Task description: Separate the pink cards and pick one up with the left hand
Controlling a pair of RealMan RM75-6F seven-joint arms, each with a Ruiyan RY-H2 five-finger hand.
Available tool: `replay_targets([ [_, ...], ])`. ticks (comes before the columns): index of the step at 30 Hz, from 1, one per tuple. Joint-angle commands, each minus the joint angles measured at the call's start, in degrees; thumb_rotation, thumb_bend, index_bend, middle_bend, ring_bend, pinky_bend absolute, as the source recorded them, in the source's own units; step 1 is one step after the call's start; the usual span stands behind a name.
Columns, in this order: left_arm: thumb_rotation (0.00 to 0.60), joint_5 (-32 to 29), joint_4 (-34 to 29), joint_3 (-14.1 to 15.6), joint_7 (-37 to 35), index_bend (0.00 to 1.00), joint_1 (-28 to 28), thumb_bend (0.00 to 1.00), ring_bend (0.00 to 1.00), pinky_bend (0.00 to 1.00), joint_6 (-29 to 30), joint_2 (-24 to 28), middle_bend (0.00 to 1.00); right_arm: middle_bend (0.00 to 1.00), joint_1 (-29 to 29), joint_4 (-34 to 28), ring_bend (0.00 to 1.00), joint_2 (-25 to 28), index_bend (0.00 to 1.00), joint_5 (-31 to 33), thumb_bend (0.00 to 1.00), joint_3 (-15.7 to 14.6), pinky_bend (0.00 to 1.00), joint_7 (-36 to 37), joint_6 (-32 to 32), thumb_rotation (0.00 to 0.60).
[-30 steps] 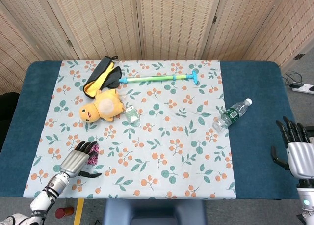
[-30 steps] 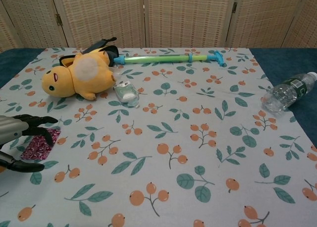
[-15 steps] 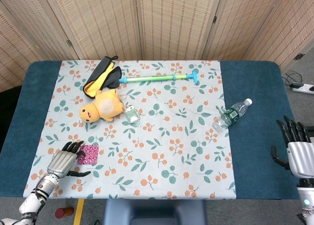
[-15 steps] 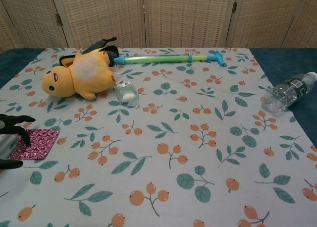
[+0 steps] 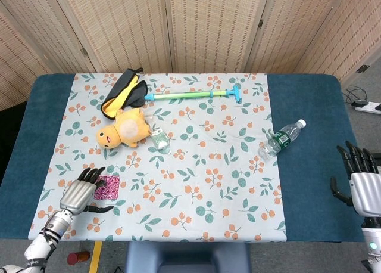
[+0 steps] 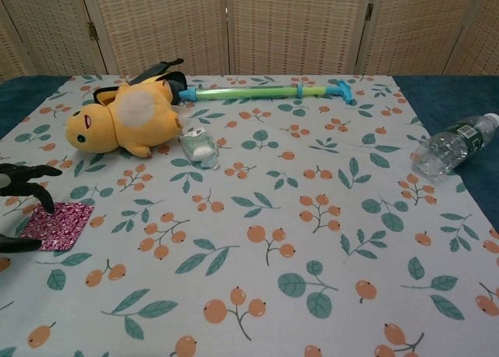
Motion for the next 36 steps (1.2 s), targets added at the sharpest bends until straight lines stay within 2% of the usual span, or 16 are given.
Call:
replay_targets([
  [1, 0.146, 0.16, -0.43, -0.20, 1.28, 0.32, -0.83, 0.12, 0.00, 0.00, -0.95, -1.06, 0.00, 0.00, -0.08, 0.16, 0.00, 0.04, 0.00, 0.10, 0.55, -0.01, 0.00, 0.18, 0.00, 0.482],
  [19, 0.143, -2.68, 0.77, -0.23, 4.67, 0.32, -1.86, 0.12, 0.00, 0.00, -3.41, -4.03, 0.00, 0.00, -0.17, 0.28, 0.00, 0.02, 0.00, 0.34, 0.55, 0.00, 0.00, 0.32, -0.17, 0.480],
  [36, 0.147, -3.60, 1.58, 0.41, 1.90, 0.32, -0.14, 0.12, 0.00, 0.00, -2.08, -2.23, 0.00, 0.00, 0.17, -0.14, 0.00, 0.13, 0.00, 0.27, 0.55, 0.13, 0.00, -0.19, -0.52, 0.482],
])
